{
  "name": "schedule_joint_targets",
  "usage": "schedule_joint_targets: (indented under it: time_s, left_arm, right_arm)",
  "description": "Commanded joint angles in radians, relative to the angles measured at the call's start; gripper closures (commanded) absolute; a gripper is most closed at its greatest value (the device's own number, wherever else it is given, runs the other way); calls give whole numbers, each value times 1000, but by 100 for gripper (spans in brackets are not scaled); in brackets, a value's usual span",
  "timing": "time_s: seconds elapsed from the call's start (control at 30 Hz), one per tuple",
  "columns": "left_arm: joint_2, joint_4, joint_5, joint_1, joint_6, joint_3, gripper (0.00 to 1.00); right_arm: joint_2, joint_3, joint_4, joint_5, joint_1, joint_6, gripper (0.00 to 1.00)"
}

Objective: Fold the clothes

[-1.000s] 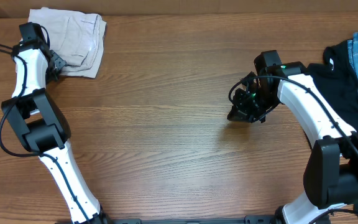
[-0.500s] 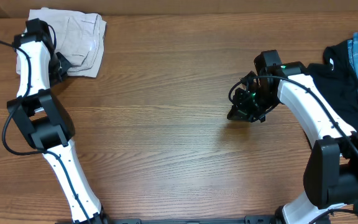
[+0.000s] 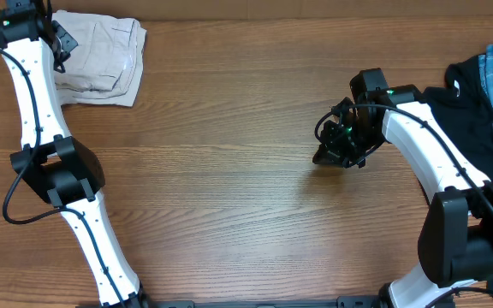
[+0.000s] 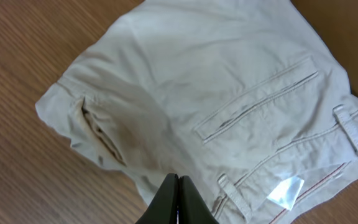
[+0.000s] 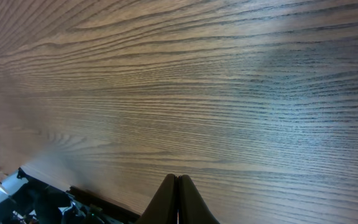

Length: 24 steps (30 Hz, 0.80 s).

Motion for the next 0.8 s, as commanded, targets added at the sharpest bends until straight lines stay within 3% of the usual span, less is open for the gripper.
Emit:
schedule_joint_targets:
  time_s: [0.0, 0.5, 0.77]
  left_arm:
    - [16, 37, -58, 0, 31, -28, 96]
    - [16, 233, -118, 7, 70, -371, 94]
    - [-4, 143, -109, -3, 144, -364, 96]
  right_arm:
    - [2, 6, 2, 3, 0, -7, 96]
    - [2, 6, 18, 22, 0, -7, 96]
    - [2, 6, 18, 21, 0, -6, 96]
